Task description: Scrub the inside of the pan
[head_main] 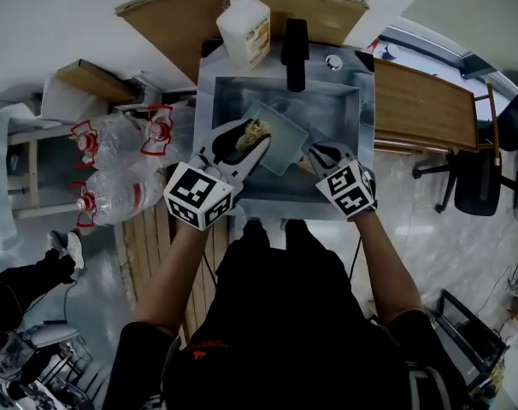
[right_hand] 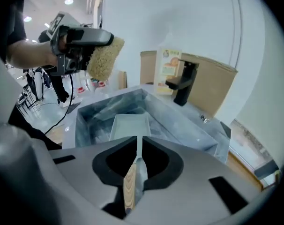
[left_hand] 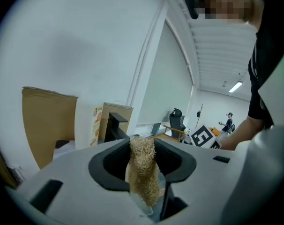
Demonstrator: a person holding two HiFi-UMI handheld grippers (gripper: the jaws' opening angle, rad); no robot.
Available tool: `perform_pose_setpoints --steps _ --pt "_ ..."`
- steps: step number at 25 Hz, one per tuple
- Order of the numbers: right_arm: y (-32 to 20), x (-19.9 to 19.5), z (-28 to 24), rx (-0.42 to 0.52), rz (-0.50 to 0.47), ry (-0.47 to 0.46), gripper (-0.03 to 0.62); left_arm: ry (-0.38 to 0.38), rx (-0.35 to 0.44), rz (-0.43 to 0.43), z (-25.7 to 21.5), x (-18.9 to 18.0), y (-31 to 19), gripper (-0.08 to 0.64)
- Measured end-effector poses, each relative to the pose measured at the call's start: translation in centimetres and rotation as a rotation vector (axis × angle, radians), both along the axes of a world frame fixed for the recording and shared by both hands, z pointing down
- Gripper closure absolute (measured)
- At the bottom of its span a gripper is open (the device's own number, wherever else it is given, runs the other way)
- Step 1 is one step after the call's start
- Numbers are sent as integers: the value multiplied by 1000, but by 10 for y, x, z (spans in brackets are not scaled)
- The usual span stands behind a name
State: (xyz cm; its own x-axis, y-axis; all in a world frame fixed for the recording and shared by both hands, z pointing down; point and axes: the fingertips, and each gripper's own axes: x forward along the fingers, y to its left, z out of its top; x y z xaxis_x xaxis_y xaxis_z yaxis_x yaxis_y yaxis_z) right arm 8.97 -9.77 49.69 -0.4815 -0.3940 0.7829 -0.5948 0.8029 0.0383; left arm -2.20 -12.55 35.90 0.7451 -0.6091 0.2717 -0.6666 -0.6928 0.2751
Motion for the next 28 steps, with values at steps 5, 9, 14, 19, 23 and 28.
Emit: perform_pose_setpoints --steps 5,9,14,19,23,28 --pt "7 -7 -51 83 40 -98 581 42 37 -5 -24 -13 23 400" --pt "14 -12 -88 138 68 -173 586 87 77 10 -40 -19 42 400" --pt "23 -18 -121 181 90 -226 588 122 102 23 -55 -27 59 400" --pt "28 -30 -149 231 94 -282 588 132 131 34 -67 -33 65 400" --pt "34 -39 -161 256 90 -308 588 135 151 53 -72 -36 70 400" --pt "34 -44 -166 267 90 -316 588 148 161 67 -76 -36 68 399"
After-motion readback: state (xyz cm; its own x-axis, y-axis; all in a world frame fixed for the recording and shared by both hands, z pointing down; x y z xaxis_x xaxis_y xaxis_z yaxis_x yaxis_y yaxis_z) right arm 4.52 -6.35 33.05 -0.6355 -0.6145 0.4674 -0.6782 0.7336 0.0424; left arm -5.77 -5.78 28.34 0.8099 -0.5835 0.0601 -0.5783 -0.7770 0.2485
